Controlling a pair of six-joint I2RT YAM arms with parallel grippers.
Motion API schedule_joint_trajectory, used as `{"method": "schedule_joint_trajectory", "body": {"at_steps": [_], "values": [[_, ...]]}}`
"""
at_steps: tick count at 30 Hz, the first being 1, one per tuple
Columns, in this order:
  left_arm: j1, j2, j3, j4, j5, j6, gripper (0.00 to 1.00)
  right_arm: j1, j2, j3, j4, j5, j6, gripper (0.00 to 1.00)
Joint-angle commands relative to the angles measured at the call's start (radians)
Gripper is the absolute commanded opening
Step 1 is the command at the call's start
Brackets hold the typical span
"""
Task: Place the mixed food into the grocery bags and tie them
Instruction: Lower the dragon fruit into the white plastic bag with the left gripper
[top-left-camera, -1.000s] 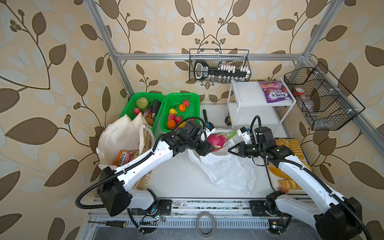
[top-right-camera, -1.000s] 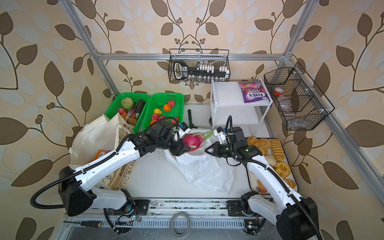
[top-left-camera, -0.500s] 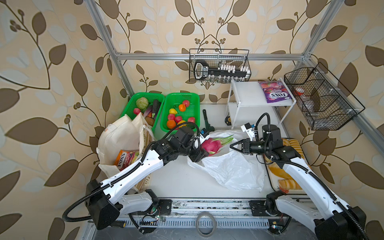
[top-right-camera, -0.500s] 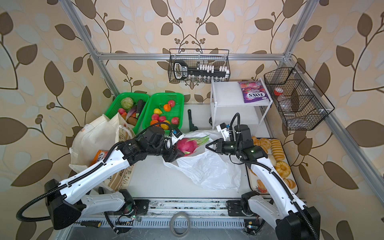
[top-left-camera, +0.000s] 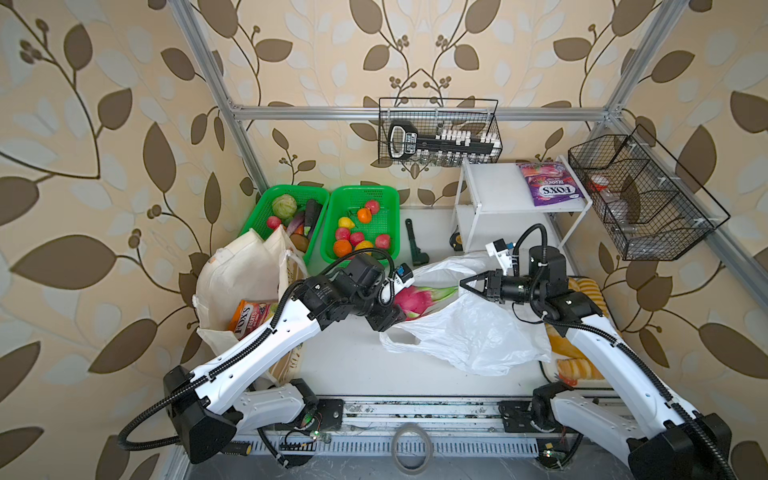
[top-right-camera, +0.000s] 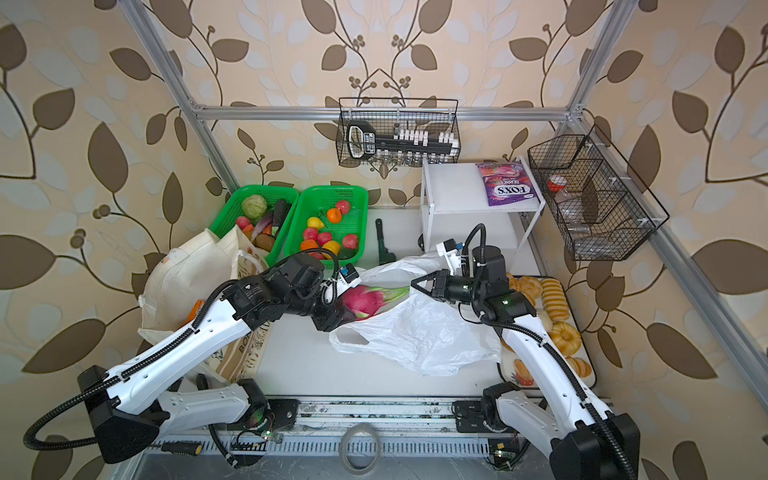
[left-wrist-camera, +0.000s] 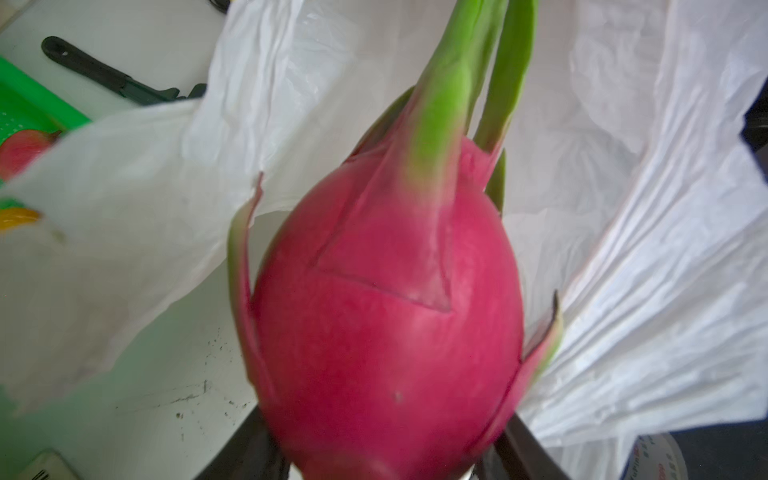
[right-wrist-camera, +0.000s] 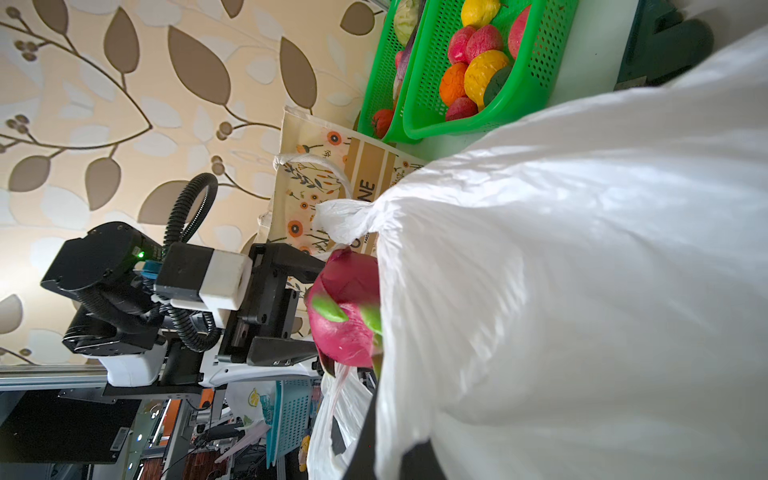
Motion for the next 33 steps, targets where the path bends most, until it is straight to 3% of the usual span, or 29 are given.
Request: {"method": "schedule_joint_trajectory", "body": {"at_steps": [1, 5, 8, 10, 14, 19, 22, 24, 29, 33], "values": [[-0.006, -0.006, 0.052, -0.037, -0.132, 0.008, 0.44, 0.008, 0.005, -0.018, 0.021, -0.040, -0.005, 0.00], [-0.011, 0.033, 0.080, 0.037, -0.104, -0.073, 0.43, 0.063, 0.021, -0.015, 0.048, -0.114, -0.015, 0.00], [-0.028, 0.055, 0.082, 0.125, 0.013, -0.131, 0.45, 0.091, 0.030, -0.020, 0.060, -0.125, -0.013, 0.00], [-0.035, 0.066, 0.069, 0.181, 0.111, -0.147, 0.49, 0.092, 0.026, -0.041, 0.106, -0.127, 0.023, 0.00], [-0.035, 0.101, 0.064, 0.217, 0.162, -0.183, 0.53, 0.092, 0.009, -0.100, 0.297, -0.169, 0.157, 0.00], [-0.035, 0.148, 0.060, 0.250, 0.116, -0.247, 0.55, 0.093, 0.013, -0.114, 0.332, -0.175, 0.175, 0.00], [-0.035, 0.183, 0.074, 0.204, -0.032, -0.275, 0.57, 0.091, 0.010, -0.126, 0.386, -0.180, 0.210, 0.00], [-0.035, 0.208, 0.095, 0.162, -0.069, -0.289, 0.59, 0.092, 0.004, -0.139, 0.444, -0.185, 0.244, 0.00], [-0.035, 0.200, 0.062, 0.273, 0.135, -0.346, 0.66, 0.098, 0.022, -0.165, 0.537, -0.180, 0.282, 0.00], [-0.035, 0.163, 0.012, 0.389, 0.195, -0.410, 0.71, 0.114, 0.043, -0.214, 0.690, -0.165, 0.361, 0.00]]}}
